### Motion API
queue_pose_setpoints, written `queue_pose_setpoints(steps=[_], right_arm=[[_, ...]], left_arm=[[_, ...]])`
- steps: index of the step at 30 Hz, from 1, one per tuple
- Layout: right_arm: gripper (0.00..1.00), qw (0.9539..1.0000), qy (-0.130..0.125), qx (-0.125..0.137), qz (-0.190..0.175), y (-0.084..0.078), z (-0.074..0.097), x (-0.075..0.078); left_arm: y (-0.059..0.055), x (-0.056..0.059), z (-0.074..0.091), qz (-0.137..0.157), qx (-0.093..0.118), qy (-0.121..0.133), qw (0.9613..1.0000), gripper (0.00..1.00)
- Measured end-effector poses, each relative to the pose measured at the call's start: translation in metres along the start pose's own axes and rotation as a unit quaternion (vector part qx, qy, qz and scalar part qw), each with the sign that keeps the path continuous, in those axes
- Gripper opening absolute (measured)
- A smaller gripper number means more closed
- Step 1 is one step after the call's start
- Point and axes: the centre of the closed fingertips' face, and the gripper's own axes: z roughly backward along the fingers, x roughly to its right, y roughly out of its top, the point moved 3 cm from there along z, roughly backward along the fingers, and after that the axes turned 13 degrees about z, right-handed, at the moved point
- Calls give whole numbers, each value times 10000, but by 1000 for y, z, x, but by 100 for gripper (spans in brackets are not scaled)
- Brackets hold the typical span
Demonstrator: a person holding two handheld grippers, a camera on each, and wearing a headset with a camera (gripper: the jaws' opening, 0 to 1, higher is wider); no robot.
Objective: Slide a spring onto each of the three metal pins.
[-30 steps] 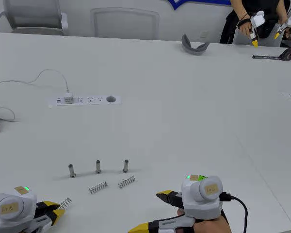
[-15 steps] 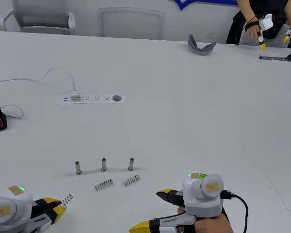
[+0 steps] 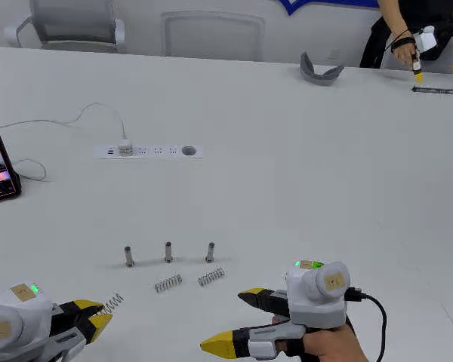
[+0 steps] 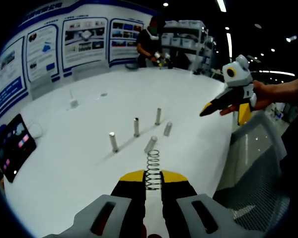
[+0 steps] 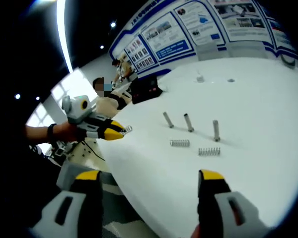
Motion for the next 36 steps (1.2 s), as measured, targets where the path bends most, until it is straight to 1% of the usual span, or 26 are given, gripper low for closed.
queue_pose_setpoints(steps=[5, 8, 11, 13, 17, 21, 26, 30, 32, 36], right_arm=[[77, 9999, 94, 111, -62, 8, -5, -1], [76, 9995, 148, 237, -165, 16, -7, -1], [73, 9990, 198, 333, -225, 21, -10, -1], [71, 9985, 248, 382, -289, 24, -12, -1], [71, 9965, 410, 488, -543, 28, -17, -4], [65, 9949, 528, 570, -643, 31, -19, -6], [59, 9929, 691, 612, -748, 34, -22, -12], [50, 9905, 840, 699, -836, 37, -23, -16], [48, 9888, 907, 745, -918, 39, -24, -17], [42, 9868, 1022, 735, -1018, 35, -26, -20]], left_arm=[[6, 10, 0, -79, 43, -90, 9999, 11], [8, 15, -3, -135, 43, -156, 9998, 11], [12, 22, -7, -187, 76, -225, 9995, 11], [14, 26, -10, -202, 91, -285, 9993, 11], [19, 39, -14, -279, 116, -421, 9987, 11], [22, 53, -19, -392, 116, -578, 9975, 11], [25, 68, -22, -503, 112, -735, 9960, 11], [26, 75, -23, -559, 115, -829, 9949, 11], [27, 79, -23, -553, 117, -890, 9944, 11], [27, 90, -25, -633, 98, -1013, 9928, 11]])
